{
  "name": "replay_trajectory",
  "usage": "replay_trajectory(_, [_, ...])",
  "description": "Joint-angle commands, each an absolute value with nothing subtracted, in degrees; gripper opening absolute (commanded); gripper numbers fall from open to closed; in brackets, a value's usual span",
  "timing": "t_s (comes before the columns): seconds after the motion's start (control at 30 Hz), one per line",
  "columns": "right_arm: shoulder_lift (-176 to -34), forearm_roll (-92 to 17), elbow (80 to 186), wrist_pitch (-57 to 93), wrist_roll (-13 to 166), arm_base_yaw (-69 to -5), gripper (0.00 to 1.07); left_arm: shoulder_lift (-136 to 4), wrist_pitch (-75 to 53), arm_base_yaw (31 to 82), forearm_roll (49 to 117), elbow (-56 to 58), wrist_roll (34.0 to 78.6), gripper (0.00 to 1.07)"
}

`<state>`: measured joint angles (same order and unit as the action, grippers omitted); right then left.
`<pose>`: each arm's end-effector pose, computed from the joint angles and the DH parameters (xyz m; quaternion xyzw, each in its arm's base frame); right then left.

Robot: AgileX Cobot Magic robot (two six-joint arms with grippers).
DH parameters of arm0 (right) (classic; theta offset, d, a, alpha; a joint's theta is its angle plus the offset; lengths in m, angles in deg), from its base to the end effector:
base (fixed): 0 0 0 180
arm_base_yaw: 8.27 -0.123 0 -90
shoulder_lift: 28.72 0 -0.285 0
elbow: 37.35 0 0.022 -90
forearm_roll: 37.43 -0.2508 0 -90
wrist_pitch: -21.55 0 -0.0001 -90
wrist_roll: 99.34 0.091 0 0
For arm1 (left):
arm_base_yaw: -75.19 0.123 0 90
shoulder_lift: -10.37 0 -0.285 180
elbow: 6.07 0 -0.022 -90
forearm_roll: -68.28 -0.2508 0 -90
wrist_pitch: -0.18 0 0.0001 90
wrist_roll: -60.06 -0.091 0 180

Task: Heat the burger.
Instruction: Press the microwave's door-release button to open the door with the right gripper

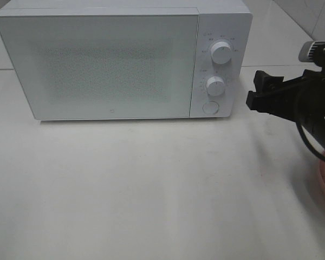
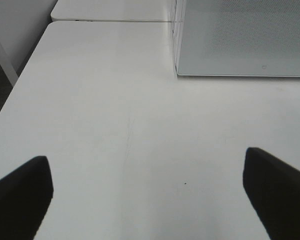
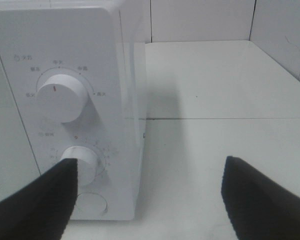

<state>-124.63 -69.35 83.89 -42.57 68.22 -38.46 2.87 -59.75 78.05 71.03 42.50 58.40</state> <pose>0.2260 0.0815 0.1829 -0.0067 0.7307 0.0142 0.6826 -0.0049 -0.0040 0.2785 -0.0081 0.8478 -0.0031 0.5303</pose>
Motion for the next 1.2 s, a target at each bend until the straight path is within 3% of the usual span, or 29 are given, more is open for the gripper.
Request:
replay_trajectory(0.03, [-126.97, -70.44, 83.89, -46.06, 67.48, -41.16, 0.76, 3.96, -59.35, 77.88, 71.20, 42.61, 58.57, 0.98])
replay_trajectory(0.4, [-135.00, -76.80, 85.72, -48.76, 67.59, -47.34, 0.75, 3.96, -59.35, 77.88, 71.20, 42.61, 58.57, 0.98])
replay_trajectory(0.77, [-135.97, -76.97, 85.83, -48.35, 69.65, -47.34, 0.75, 3.96, -59.35, 77.88, 71.20, 42.61, 58.57, 0.98])
replay_trajectory(1.03, [-135.97, -76.97, 85.83, -47.04, 83.81, -47.34, 0.71, 3.96, -59.35, 77.88, 71.20, 42.61, 58.57, 0.98])
replay_trajectory(1.2, [-135.97, -76.97, 85.83, -43.94, 102.77, -47.34, 0.65, 3.96, -59.35, 77.88, 71.20, 42.61, 58.57, 0.98])
